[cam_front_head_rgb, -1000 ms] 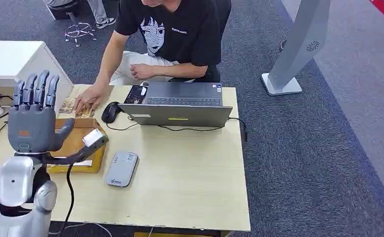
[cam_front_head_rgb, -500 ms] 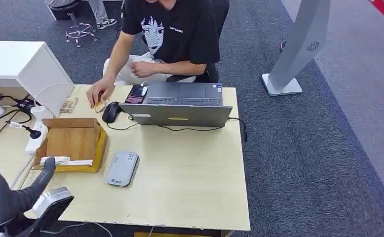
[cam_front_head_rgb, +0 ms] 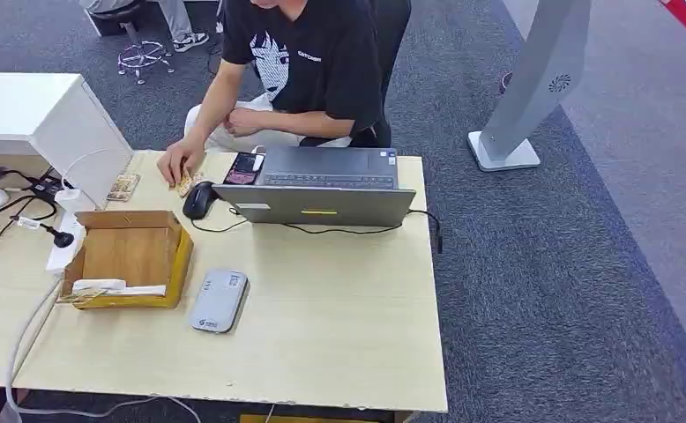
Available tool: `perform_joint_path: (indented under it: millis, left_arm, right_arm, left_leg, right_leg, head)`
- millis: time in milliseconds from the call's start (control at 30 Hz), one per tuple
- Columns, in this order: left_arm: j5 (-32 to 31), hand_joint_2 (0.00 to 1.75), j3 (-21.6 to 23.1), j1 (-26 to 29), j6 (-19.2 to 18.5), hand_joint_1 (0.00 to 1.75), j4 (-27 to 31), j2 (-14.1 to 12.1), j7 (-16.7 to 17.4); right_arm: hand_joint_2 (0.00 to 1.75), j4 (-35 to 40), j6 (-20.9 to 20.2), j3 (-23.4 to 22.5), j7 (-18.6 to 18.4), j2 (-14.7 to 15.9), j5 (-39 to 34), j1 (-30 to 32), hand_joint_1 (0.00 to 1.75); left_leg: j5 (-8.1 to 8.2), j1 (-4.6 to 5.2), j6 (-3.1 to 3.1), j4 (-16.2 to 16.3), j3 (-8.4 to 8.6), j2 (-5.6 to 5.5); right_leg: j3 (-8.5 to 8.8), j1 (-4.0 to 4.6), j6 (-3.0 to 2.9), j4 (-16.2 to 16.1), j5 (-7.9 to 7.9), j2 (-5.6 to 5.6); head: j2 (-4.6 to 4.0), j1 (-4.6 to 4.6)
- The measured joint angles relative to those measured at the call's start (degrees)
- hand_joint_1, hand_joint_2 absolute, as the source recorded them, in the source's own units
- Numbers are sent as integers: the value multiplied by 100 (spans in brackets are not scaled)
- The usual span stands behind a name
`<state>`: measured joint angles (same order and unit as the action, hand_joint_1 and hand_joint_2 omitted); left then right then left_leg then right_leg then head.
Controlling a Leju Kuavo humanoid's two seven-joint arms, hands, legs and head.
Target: Pass the card to the sensor for recognition and then transmit it.
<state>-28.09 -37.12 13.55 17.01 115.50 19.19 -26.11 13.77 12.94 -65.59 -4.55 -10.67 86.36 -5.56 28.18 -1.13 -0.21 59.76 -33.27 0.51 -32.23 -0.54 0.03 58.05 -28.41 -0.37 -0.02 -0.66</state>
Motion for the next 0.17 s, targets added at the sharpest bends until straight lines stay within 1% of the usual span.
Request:
perform_joint_path:
  millis: [67, 100, 133, 167]
  left_arm:
    - [108, 175, -274, -154, -82, 0, -303, -2, 172]
    - [143, 175, -530, -287, -117, 0, -566, -9, 202]
    - [211, 175, -897, -486, -209, 0, -920, -24, 191]
    - [197, 175, -1256, -662, -186, 0, -1298, -44, 143]
  right_arm:
    - [175, 0, 2, -11, 26, -2, -2, -1, 0]
    - [175, 0, 2, -13, 37, -2, 0, -2, 0]
    - [175, 0, 2, -11, 46, -4, 13, -2, 0]
    - [175, 0, 2, -11, 59, -4, 33, -1, 0]
  left_leg:
    - [0, 2, 0, 0, -1, 0]
    - [0, 2, 0, 0, -2, 0]
    - [0, 2, 0, -1, -2, 1]
    - [0, 1, 0, -1, 3, 1]
  right_leg:
    - [0, -1, 0, -1, 0, 0]
    - [1, -1, 0, -1, 1, 0]
    - [2, -1, 1, 0, 1, 1]
    - [2, -1, 0, 0, 1, 2]
  head:
    - [0, 0]
    - [0, 0]
    - [0, 0]
    - [0, 0]
